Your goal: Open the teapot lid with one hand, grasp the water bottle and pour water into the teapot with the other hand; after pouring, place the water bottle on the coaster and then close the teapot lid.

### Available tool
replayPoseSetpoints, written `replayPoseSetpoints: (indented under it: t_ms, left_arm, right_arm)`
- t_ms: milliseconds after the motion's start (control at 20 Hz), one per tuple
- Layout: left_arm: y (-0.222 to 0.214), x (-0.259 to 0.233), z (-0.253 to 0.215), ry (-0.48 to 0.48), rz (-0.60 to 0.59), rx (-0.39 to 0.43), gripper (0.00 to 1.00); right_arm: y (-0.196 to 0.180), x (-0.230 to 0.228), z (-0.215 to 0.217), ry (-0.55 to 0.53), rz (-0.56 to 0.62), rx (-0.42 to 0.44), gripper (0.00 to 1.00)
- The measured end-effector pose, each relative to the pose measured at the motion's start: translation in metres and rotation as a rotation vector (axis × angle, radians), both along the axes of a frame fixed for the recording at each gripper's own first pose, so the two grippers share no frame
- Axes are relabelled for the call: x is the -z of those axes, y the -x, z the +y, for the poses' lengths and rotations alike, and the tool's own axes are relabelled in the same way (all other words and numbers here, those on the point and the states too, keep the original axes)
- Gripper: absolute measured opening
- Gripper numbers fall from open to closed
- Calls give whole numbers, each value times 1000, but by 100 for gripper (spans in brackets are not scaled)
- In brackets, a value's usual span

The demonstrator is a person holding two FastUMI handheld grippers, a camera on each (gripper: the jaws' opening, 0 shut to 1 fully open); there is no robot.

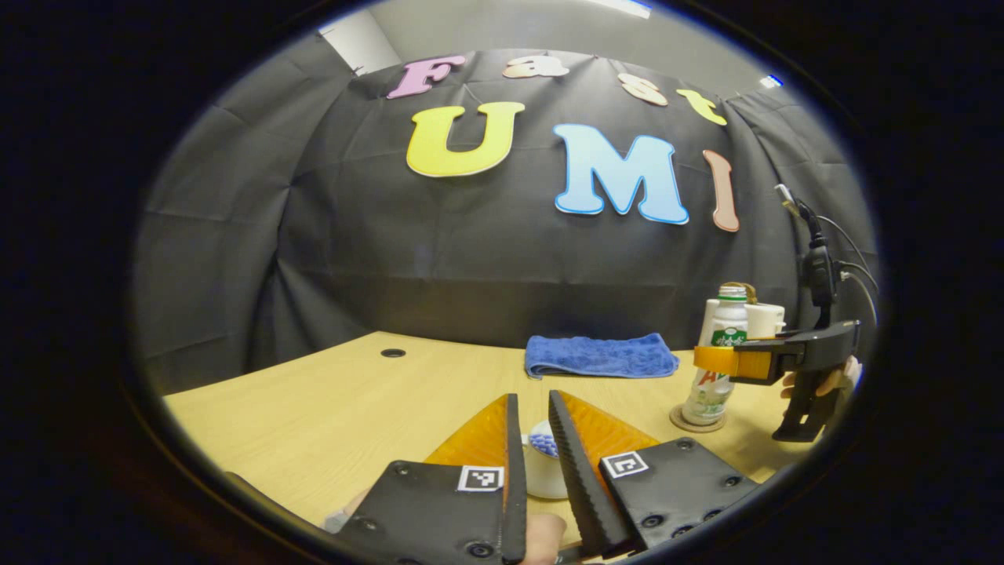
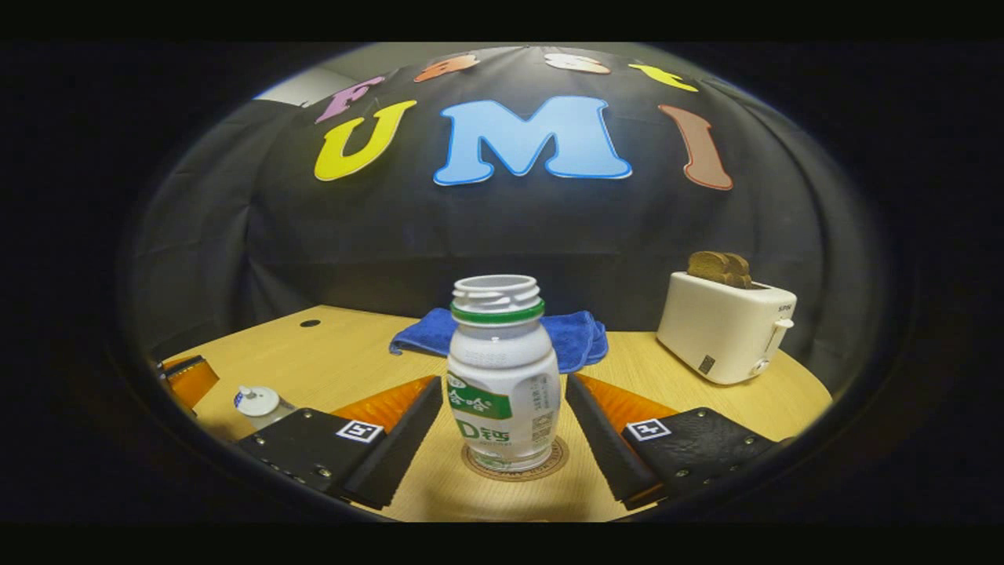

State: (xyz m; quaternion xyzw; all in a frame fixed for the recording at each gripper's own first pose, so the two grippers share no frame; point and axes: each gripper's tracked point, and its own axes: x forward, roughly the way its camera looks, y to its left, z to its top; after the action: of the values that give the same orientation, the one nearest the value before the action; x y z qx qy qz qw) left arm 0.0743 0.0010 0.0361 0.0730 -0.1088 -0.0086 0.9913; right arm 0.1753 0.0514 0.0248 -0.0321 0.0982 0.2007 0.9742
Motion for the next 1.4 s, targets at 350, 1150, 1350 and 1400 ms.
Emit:
replayPoseSetpoints:
  t_ms: [350, 1150, 1350, 1400]
  left_arm:
    - [4, -1, -4, -8, -13, 11, 32]
    - [34, 9, -32, -32, -14, 101, 77]
    - [57, 20, -33, -39, -16, 101, 77]
    - [63, 21, -35, -35, -18, 108, 77]
  right_arm:
    - [8, -6, -6, -6, -17, 0, 97]
    - [101, -52, -55, -60, -173, 205, 97]
    - [141, -49, -52, -42, -222, 211, 96]
    - [148, -47, -51, -37, -234, 210, 96]
